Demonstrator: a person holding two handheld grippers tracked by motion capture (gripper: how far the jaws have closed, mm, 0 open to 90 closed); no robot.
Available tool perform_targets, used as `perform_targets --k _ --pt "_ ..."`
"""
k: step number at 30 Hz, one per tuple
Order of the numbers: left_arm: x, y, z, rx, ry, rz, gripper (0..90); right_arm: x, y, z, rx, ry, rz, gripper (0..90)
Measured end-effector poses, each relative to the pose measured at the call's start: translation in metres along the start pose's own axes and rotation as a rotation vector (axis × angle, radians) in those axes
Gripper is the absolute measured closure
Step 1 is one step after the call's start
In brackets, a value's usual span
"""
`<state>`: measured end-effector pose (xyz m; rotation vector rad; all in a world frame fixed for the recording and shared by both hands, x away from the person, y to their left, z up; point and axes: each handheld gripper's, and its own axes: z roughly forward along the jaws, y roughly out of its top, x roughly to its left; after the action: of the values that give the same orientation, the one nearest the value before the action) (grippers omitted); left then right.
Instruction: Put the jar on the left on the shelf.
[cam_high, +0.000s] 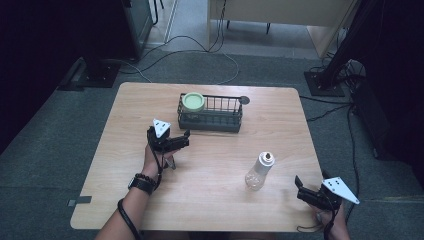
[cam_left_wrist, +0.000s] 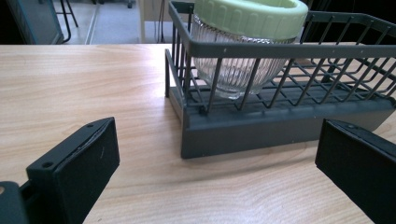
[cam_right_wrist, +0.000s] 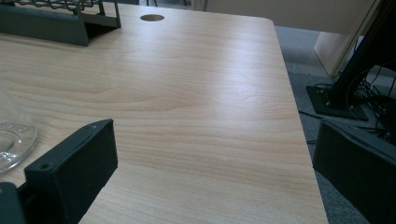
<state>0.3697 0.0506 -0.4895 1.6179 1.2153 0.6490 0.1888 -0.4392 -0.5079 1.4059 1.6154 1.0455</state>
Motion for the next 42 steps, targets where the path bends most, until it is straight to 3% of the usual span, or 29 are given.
perform_targets --k 15,42 --pt "0.011 -0.017 -0.021 0.005 0.002 0.001 0.0 -0.001 0.0 -0.001 -0.004 0.003 0.007 0.0" --pt "0.032 -0.031 -0.054 0.0 0.021 -0.001 0.0 0.0 0.0 0.0 -0.003 -0.002 0.01 0.0"
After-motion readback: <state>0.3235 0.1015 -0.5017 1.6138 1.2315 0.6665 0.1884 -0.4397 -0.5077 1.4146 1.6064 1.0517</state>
